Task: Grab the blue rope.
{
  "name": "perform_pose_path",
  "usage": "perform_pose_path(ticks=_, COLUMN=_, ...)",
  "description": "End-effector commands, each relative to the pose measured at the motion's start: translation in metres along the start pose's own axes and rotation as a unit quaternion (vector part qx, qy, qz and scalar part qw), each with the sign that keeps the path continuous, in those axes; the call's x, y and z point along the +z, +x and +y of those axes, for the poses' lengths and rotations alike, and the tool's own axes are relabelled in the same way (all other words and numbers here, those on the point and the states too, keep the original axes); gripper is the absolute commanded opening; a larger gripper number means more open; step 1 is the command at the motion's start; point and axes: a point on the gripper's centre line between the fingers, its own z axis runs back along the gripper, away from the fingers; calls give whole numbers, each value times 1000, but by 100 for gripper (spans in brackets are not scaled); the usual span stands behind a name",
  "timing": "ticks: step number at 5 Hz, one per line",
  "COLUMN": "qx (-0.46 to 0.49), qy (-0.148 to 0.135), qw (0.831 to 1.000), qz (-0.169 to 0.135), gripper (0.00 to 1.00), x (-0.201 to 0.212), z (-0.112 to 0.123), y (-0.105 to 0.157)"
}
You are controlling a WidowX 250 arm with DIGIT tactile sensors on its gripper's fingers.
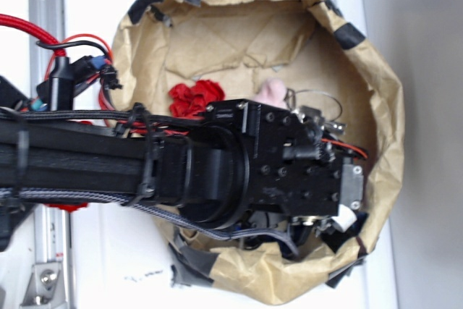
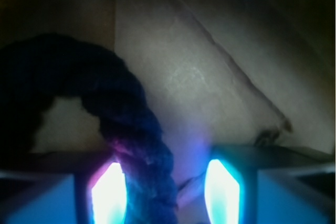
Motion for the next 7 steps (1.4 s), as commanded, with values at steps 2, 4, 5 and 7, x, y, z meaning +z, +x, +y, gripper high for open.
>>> perform_pose_path(ticks=2, qx=138, qy=51, qw=989, qz=-28, gripper=0, x=32, z=-10, y=-17)
perform_pose_path(ticks=4, qx=310, qy=38, qw=950, qz=-33, gripper=0, x=101, z=18, y=-39)
perform_pose_path(ticks=5, qx=430, qy=21, qw=900, qz=-68, gripper=0, x=148, z=31, y=-55)
perform_pose_path(ticks=7, qx=449, qy=34, qw=887, qz=-100, gripper=0, x=173, z=21, y=-36)
